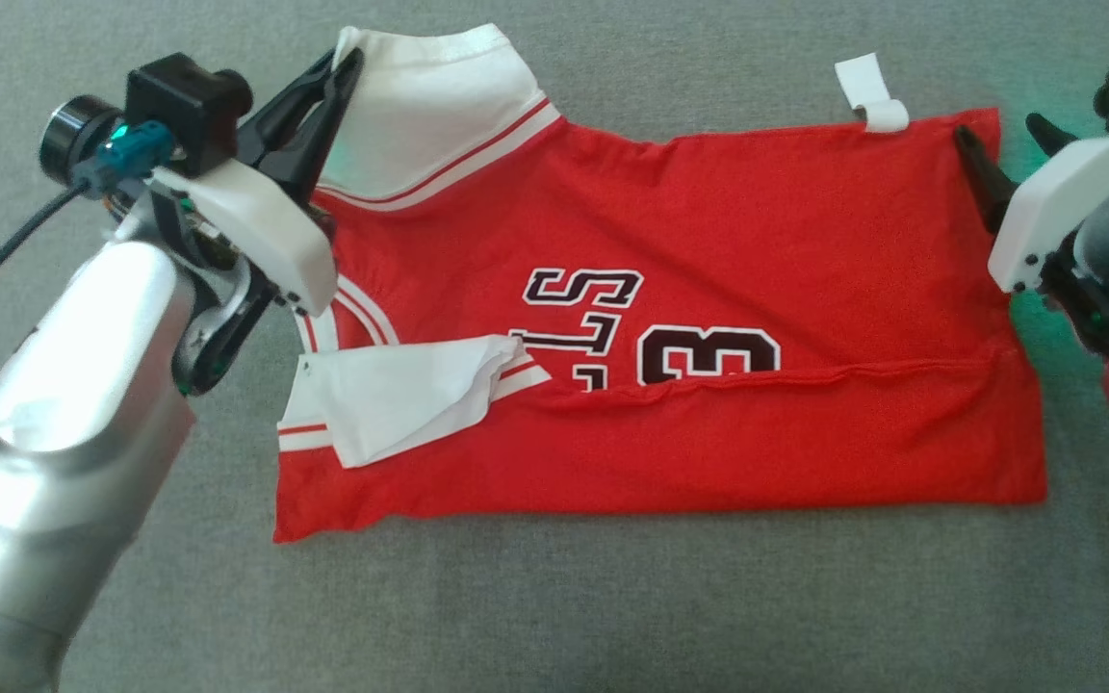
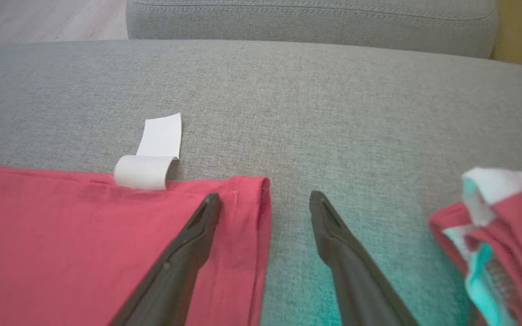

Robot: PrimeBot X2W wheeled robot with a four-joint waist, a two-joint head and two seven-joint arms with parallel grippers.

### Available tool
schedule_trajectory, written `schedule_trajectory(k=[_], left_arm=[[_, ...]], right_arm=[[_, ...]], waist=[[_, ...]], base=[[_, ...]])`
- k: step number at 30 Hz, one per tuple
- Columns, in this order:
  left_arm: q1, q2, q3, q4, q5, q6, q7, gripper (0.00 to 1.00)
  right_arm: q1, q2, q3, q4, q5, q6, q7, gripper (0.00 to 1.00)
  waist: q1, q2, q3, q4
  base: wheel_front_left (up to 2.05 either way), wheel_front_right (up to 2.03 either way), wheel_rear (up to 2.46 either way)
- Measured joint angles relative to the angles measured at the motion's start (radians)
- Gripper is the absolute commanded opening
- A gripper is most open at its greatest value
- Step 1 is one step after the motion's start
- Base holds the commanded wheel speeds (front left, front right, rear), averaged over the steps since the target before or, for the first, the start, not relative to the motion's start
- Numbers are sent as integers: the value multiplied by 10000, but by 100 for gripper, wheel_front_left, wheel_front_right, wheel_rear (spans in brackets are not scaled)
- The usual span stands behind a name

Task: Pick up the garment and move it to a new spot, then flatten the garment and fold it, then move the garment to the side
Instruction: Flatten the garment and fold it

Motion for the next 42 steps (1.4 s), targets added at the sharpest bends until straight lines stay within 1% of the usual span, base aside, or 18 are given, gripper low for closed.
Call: schedule_trajectory(k=[9, 10, 11, 14, 19, 23, 27, 29, 31, 35, 38, 42], left_arm=[[44, 15, -71, -397, 0, 171, 263, 0], [43, 29, -71, -399, 0, 215, 280, 0], [43, 46, -71, -395, 0, 234, 330, 0], [36, 54, -58, -299, -12, 299, 330, 0], [-40, 105, 259, 194, -123, 497, 44, 0], [-468, 173, 604, 761, -132, 596, -374, 0], [-1182, 159, 702, 1438, -96, 658, -826, 0], [-1597, 92, 792, 1825, -44, 637, -1074, 0], [-2050, 13, 869, 2295, 6, 479, -1369, 0], [-2793, -303, 861, 3080, 219, 466, -1937, 0], [-2962, -581, 802, 3553, 245, 293, -2228, 0], [-2911, -675, 472, 3998, 249, 117, -2495, 0]], right_arm=[[-882, -109, 920, 997, 495, 0, 31, 100], [-1002, -109, 995, 1114, 546, 0, 121, 54], [-1137, -109, 1152, 1177, 585, 0, 178, 0], [-1437, -84, 1459, 1289, 616, 0, 121, 0], [-1687, -27, 1632, 1463, 805, 0, -708, 0], [-2285, 27, 1613, 1469, 1210, 2, -1290, 0], [-2976, 77, 1501, 1588, 1373, 2, -1802, 0], [-3261, 86, 1471, 1712, 1402, 2, -2082, 0], [-3507, 182, 1413, 1877, 1471, 0, -2351, 0], [-3823, 428, 1390, 2171, 1628, 0, -2709, 0], [-3871, 460, 1494, 2410, 1743, 0, -2840, 0], [-3805, 456, 1643, 2510, 2098, 0, -2859, 0]], waist=[[-1, 0, 295, 187], [0, 0, 328, 183], [0, 0, 360, 169], [0, 0, 412, 101], [0, 0, 377, -144], [0, 0, 337, -376], [0, 0, 338, -607], [0, 0, 374, -686], [1, 0, 422, -747], [2, 0, 505, -803], [1, 0, 487, -777], [1, 0, 363, -688]], base=[[0, 0, 0], [0, 0, 0], [0, 0, 0], [0, 0, 0], [0, 0, 0], [0, 0, 0], [0, 0, 0], [0, 0, 0], [0, 0, 0], [0, 0, 0], [0, 0, 0], [0, 0, 0]])
